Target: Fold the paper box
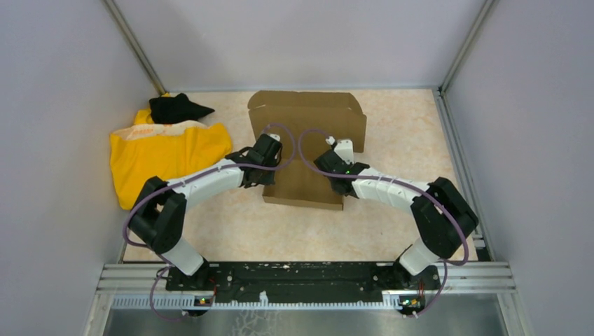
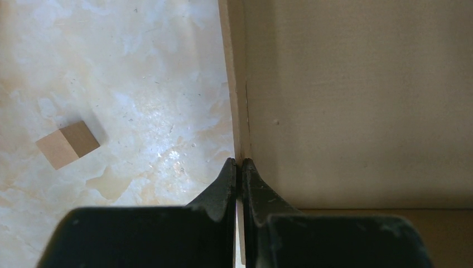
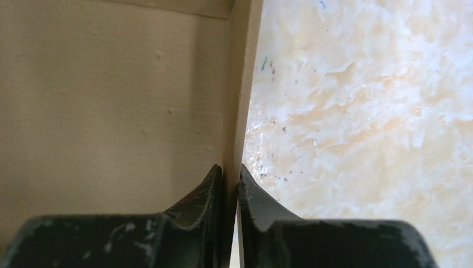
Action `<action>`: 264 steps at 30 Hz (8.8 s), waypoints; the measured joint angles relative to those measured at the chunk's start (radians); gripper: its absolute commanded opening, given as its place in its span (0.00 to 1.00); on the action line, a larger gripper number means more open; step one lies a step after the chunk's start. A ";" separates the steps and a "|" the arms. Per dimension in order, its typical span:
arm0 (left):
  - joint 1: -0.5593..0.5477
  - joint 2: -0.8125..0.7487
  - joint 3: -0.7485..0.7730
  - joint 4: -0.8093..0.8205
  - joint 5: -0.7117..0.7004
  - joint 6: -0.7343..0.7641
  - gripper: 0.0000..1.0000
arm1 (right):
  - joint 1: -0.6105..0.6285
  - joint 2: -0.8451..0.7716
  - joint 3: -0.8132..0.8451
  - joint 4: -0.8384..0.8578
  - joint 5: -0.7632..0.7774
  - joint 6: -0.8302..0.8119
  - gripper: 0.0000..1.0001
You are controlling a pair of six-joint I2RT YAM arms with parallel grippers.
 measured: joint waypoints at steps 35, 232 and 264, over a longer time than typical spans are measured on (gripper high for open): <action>-0.024 -0.091 -0.073 0.012 0.100 -0.061 0.27 | 0.038 0.150 0.068 -0.021 0.131 -0.100 0.24; 0.213 -0.108 -0.044 0.028 -0.177 -0.145 0.99 | -0.080 -0.481 -0.261 0.166 -0.084 -0.156 0.47; 0.299 -0.043 -0.219 0.235 -0.115 -0.154 0.60 | -0.080 -0.559 -0.263 0.139 -0.135 -0.124 0.46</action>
